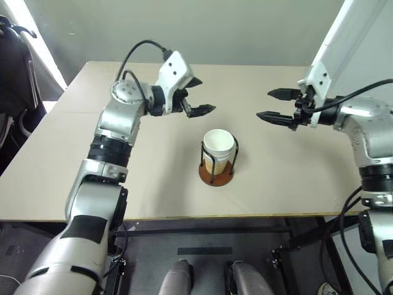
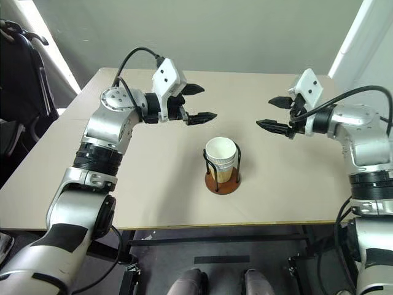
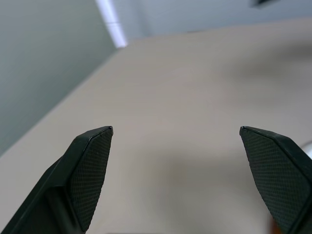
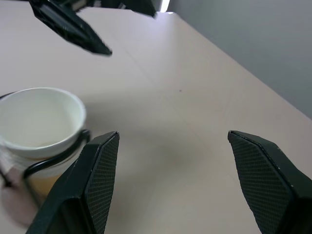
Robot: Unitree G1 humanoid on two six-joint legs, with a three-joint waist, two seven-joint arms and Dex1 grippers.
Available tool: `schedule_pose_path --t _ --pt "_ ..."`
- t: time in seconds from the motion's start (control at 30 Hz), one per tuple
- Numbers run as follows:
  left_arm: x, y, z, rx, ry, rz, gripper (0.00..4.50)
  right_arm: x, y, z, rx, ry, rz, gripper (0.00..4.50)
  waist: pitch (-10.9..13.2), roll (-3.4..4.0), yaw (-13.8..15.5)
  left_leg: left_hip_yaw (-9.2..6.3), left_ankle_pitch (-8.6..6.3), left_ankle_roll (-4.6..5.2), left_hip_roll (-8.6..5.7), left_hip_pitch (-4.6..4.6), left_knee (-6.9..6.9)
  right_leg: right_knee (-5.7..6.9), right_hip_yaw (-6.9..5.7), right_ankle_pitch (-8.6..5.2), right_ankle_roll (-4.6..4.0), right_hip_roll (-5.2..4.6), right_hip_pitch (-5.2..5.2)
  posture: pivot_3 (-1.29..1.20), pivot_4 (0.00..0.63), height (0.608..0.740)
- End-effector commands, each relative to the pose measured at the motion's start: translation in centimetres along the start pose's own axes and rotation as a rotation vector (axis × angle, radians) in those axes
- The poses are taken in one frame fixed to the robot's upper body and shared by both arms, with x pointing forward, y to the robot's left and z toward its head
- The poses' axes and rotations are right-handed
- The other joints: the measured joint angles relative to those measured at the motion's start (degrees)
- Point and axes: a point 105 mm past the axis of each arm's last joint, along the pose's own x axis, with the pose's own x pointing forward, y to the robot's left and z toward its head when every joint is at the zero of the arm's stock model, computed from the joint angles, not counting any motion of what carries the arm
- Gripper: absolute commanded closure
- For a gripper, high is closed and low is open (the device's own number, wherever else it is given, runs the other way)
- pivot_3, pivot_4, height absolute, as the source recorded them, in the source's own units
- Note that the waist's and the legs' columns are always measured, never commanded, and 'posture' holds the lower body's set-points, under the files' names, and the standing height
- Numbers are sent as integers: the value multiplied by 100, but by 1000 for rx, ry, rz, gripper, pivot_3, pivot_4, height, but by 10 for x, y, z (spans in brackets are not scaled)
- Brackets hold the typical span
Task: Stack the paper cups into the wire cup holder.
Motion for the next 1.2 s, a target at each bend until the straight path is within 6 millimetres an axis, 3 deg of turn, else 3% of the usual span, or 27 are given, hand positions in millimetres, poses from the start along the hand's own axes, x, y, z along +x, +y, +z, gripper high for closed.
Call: schedule_pose_path --t 0.03,0.13,0.23,0.57,1.2 --pt "-12 22 -3 -7 -7 162 24 3 -16 -2 13 -16 -100 895 0 0 3 0 1 -2 0 2 -1 0 0 0 0 0 1 0 150 740" --pt "-33 45 -27 -31 40 347 24 9 -38 -24 80 -2 -250 895 0 0 -8 0 2 -4 -1 8 -2 2 1 2 -4 0 1 0 150 740" --pt "-48 60 -38 -51 51 491 24 11 -50 -37 135 -7 -337 895 0 0 -15 0 6 -9 -1 10 -6 5 2 6 -10 1 -2 0 150 740" --pt "-77 66 -55 -75 46 728 24 21 -43 -60 244 -22 -348 895 0 0 26 0 8 -16 -2 -4 -10 4 -3 10 -17 0 -14 0 150 740" --pt "-96 76 -48 -69 25 830 24 35 -49 -57 254 -33 -401 895 0 0 12 -1 1 -27 -3 2 -30 5 -4 15 -31 0 -21 0 150 740"
